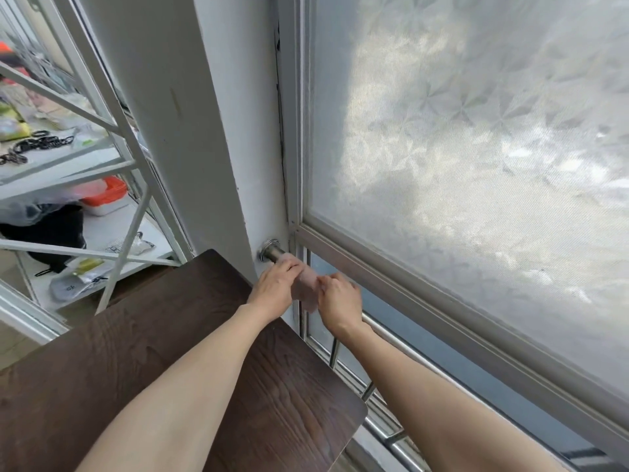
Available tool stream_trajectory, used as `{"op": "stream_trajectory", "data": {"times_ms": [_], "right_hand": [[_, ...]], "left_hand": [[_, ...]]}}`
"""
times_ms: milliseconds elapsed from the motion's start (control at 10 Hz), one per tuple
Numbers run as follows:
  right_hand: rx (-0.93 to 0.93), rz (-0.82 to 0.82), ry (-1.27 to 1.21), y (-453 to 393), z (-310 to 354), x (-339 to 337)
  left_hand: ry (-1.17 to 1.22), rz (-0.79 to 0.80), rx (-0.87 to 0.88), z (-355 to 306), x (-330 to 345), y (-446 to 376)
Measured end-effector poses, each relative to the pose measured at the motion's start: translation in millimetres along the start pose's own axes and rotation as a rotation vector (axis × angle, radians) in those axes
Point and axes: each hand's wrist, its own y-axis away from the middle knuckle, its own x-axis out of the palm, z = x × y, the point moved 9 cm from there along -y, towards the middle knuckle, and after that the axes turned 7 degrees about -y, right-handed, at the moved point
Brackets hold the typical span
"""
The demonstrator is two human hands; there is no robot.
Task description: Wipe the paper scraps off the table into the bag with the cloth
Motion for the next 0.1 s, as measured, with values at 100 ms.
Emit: {"op": "stream_trajectory", "data": {"times_ms": [100], "right_hand": [[-0.008,-0.004,0.026,-2.5,2.3,-1.9]], "left_hand": [[-0.018,0.013,-0.017,0.3,-0.1,1.8]]}}
